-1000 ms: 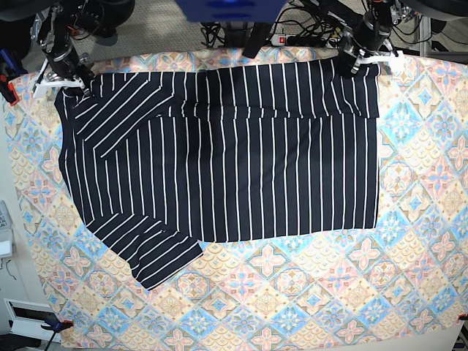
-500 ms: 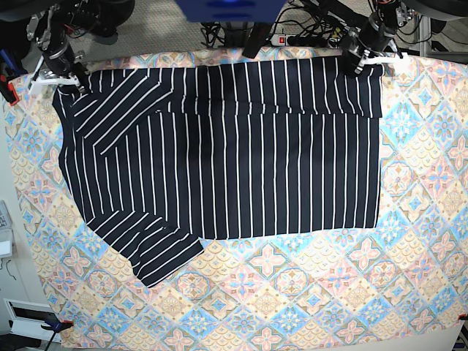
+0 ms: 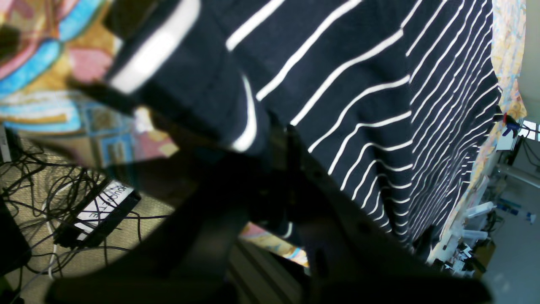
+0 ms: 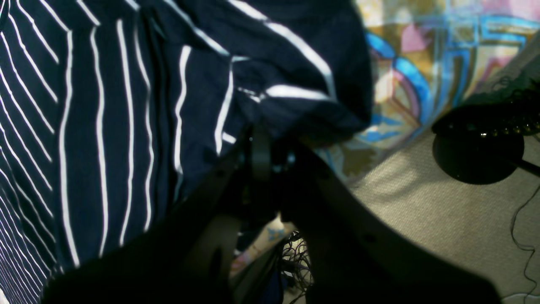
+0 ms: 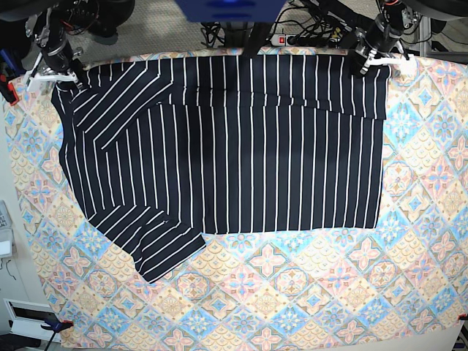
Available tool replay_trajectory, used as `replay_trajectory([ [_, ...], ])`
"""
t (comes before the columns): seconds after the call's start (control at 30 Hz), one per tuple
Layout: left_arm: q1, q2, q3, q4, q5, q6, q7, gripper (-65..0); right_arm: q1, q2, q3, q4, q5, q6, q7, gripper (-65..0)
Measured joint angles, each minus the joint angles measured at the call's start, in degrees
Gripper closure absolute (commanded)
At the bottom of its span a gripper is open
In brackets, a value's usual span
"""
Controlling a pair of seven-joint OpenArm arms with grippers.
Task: Fold the T-shirt properly
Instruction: 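Drag the folded shirt with both grippers toward the robot base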
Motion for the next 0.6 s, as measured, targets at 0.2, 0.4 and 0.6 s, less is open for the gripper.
replay_trajectory([
  [0.2, 0.0, 0.0, -0.4, 0.0, -0.5, -0.4, 4.5, -11.9, 0.0, 0.0, 0.1, 0.0, 0.0, 0.0, 0.0, -9.5],
  [0.4, 0.7, 0.0, -0.4, 0.4, -1.4, -1.0, 4.9, -24.9, -0.2, 0.0, 0.1, 0.0, 0.0, 0.0, 0.2, -13.9],
  [0.6, 1.9, -0.2, -0.4, 0.4, -1.9, -1.7, 5.2, -26.1, -0.5, -0.3, 1.3, 0.0, 0.0, 0.2, 0.1, -17.3],
])
